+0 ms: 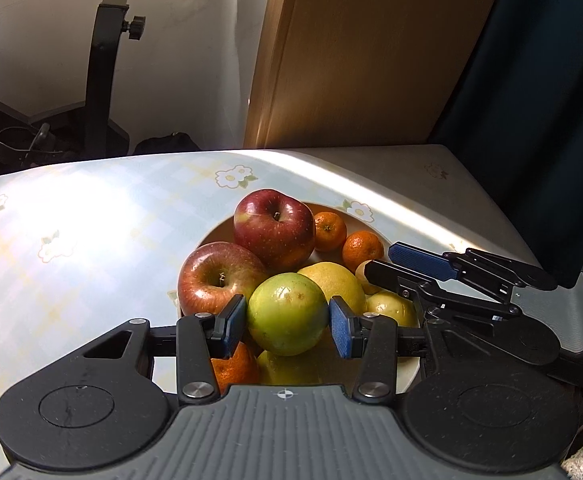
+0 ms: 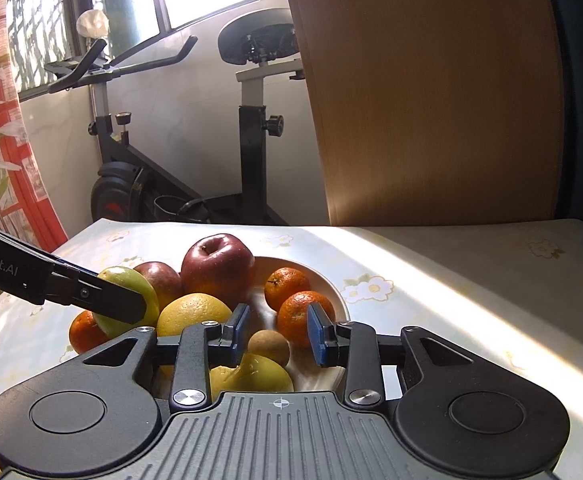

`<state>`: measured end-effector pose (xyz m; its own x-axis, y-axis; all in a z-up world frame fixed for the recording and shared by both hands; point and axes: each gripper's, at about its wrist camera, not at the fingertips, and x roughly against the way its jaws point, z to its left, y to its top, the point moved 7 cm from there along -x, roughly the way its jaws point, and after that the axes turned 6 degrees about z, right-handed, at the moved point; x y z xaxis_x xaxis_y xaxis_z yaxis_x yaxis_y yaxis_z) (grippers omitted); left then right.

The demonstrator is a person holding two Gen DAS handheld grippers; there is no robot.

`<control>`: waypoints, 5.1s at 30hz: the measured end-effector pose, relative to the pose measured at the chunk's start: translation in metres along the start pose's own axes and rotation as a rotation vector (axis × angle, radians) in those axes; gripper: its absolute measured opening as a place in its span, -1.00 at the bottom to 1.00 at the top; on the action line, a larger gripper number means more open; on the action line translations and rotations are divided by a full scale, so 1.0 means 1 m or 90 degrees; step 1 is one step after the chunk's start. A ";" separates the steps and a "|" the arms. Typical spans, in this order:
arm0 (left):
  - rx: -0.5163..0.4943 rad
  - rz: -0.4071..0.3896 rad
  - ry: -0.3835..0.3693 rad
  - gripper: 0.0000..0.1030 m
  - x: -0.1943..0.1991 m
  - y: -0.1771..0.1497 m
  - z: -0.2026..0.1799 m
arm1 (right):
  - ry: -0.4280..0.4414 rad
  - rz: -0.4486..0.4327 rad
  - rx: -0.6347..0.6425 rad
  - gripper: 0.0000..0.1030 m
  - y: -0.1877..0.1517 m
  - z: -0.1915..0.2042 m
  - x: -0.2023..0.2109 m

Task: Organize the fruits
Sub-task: 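Lower the green apple and kiwi onto the plate and open both grippers, then withdraw both grippers from the plate toward the yellow lemon, then close the left gripper on the yellow lemon and lift it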

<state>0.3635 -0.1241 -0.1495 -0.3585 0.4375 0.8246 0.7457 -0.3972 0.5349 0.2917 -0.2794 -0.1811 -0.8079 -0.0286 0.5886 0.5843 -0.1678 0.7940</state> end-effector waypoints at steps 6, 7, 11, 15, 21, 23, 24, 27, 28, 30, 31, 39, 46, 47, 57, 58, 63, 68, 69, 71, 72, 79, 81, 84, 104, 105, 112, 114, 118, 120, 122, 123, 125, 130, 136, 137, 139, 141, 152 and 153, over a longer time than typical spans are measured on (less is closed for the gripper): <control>0.026 -0.026 -0.009 -0.07 0.014 0.002 0.007 | -0.007 -0.001 -0.021 -0.39 -0.008 -0.001 0.012; 0.027 -0.030 -0.008 -0.07 0.016 0.001 0.008 | -0.010 -0.001 -0.024 -0.39 -0.009 0.000 0.014; 0.031 -0.040 0.007 -0.07 0.026 -0.002 0.014 | -0.017 -0.004 -0.039 -0.38 -0.015 0.002 0.027; 0.026 -0.047 0.017 -0.07 0.037 -0.010 0.018 | -0.019 -0.003 -0.043 -0.36 -0.020 0.010 0.040; 0.030 -0.059 0.032 -0.06 0.061 -0.029 0.031 | -0.017 -0.006 -0.039 -0.34 -0.028 0.029 0.060; 0.043 -0.060 0.030 -0.05 0.069 -0.039 0.036 | -0.012 -0.010 -0.038 -0.34 -0.031 0.038 0.067; 0.051 -0.061 0.027 -0.05 0.073 -0.044 0.038 | -0.012 -0.010 -0.037 -0.34 -0.033 0.042 0.069; 0.077 -0.065 0.017 -0.05 0.083 -0.061 0.042 | -0.009 -0.008 -0.025 -0.34 -0.043 0.059 0.075; 0.086 -0.066 0.013 -0.05 0.085 -0.067 0.043 | -0.008 -0.006 -0.020 -0.34 -0.046 0.064 0.076; 0.094 -0.066 0.010 -0.05 0.088 -0.076 0.045 | -0.005 -0.001 -0.010 -0.34 -0.053 0.077 0.080; 0.096 -0.066 0.011 -0.05 0.090 -0.082 0.046 | -0.002 0.002 -0.009 -0.34 -0.058 0.084 0.082; 0.071 -0.060 0.027 -0.05 0.097 -0.116 0.046 | 0.012 0.034 -0.004 -0.34 -0.093 0.129 0.089; 0.099 -0.049 0.014 -0.05 0.094 -0.145 0.055 | -0.003 0.063 0.007 -0.34 -0.116 0.140 0.095; 0.105 -0.047 0.015 -0.05 0.092 -0.148 0.058 | -0.005 0.066 0.011 -0.34 -0.118 0.141 0.096; 0.125 -0.011 -0.016 -0.05 0.072 -0.160 0.060 | 0.004 0.095 0.020 -0.31 -0.132 0.143 0.104; 0.121 -0.009 -0.018 -0.05 0.069 -0.158 0.059 | 0.007 0.098 0.023 -0.29 -0.133 0.144 0.104; 0.102 0.017 -0.023 -0.05 0.056 -0.150 0.048 | 0.021 0.122 0.044 -0.30 -0.138 0.151 0.101; 0.055 0.027 0.002 -0.08 0.045 -0.146 0.034 | 0.009 0.131 0.051 -0.30 -0.141 0.150 0.099; 0.055 0.029 -0.003 -0.08 0.043 -0.145 0.033 | 0.010 0.131 0.054 -0.30 -0.141 0.150 0.099; 0.061 0.036 -0.014 -0.08 0.041 -0.144 0.033 | 0.011 0.131 0.058 -0.29 -0.142 0.151 0.100; 0.067 0.039 -0.021 -0.08 0.040 -0.144 0.034 | 0.012 0.131 0.059 -0.27 -0.142 0.151 0.100; 0.148 -0.006 -0.061 -0.06 0.078 -0.157 0.053 | 0.028 0.143 0.100 -0.20 -0.145 0.163 0.099; 0.184 -0.012 -0.064 -0.06 0.088 -0.167 0.060 | 0.029 0.148 0.123 -0.15 -0.144 0.169 0.097; 0.240 -0.019 -0.089 -0.06 0.087 -0.178 0.067 | 0.025 0.155 0.159 -0.16 -0.143 0.176 0.092; 0.235 -0.012 -0.179 0.03 0.048 -0.156 0.053 | 0.047 0.142 0.177 -0.08 -0.129 0.184 0.069; 0.248 -0.012 -0.192 0.00 0.046 -0.156 0.055 | 0.047 0.138 0.175 -0.08 -0.130 0.183 0.070; 0.298 -0.001 -0.250 -0.01 0.037 -0.162 0.057 | 0.049 0.135 0.158 -0.10 -0.129 0.181 0.071; 0.296 -0.010 -0.249 -0.02 0.037 -0.162 0.054 | 0.047 0.133 0.149 -0.10 -0.129 0.180 0.072; 0.302 -0.024 -0.242 -0.08 0.039 -0.161 0.055 | 0.043 0.119 0.140 -0.10 -0.129 0.178 0.078; 0.299 -0.025 -0.241 -0.09 0.039 -0.161 0.055 | 0.046 0.110 0.135 -0.10 -0.128 0.177 0.083; 0.291 -0.026 -0.236 -0.09 0.039 -0.161 0.054 | 0.049 0.107 0.129 -0.10 -0.128 0.176 0.085; 0.287 -0.026 -0.234 -0.09 0.039 -0.161 0.054 | 0.049 0.106 0.129 -0.10 -0.128 0.176 0.085; 0.280 -0.024 -0.231 -0.09 0.040 -0.161 0.054 | 0.049 0.105 0.130 -0.10 -0.129 0.177 0.086; 0.283 -0.018 -0.230 -0.10 0.041 -0.164 0.057 | 0.054 0.106 0.126 -0.10 -0.129 0.175 0.086; 0.277 -0.019 -0.243 -0.12 0.050 -0.169 0.060 | 0.056 0.092 0.105 -0.10 -0.125 0.171 0.087; 0.277 -0.023 -0.241 -0.14 0.050 -0.170 0.061 | 0.055 0.091 0.107 -0.10 -0.124 0.172 0.087; 0.277 -0.029 -0.239 -0.18 0.050 -0.170 0.061 | 0.051 0.088 0.120 -0.09 -0.123 0.173 0.086; 0.277 -0.036 -0.240 -0.25 0.051 -0.169 0.062 | 0.050 0.084 0.138 -0.08 -0.122 0.176 0.085; 0.285 -0.046 -0.262 -0.29 0.047 -0.165 0.067 | 0.057 0.076 0.146 -0.07 -0.121 0.176 0.079; 0.290 -0.044 -0.266 -0.27 0.045 -0.164 0.067 | 0.057 0.078 0.143 -0.08 -0.120 0.175 0.079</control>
<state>0.2626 0.0150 -0.2123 -0.2330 0.7650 0.6004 0.9262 -0.0136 0.3767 0.1709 -0.0887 -0.2036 -0.7282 -0.1244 0.6740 0.6718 0.0652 0.7378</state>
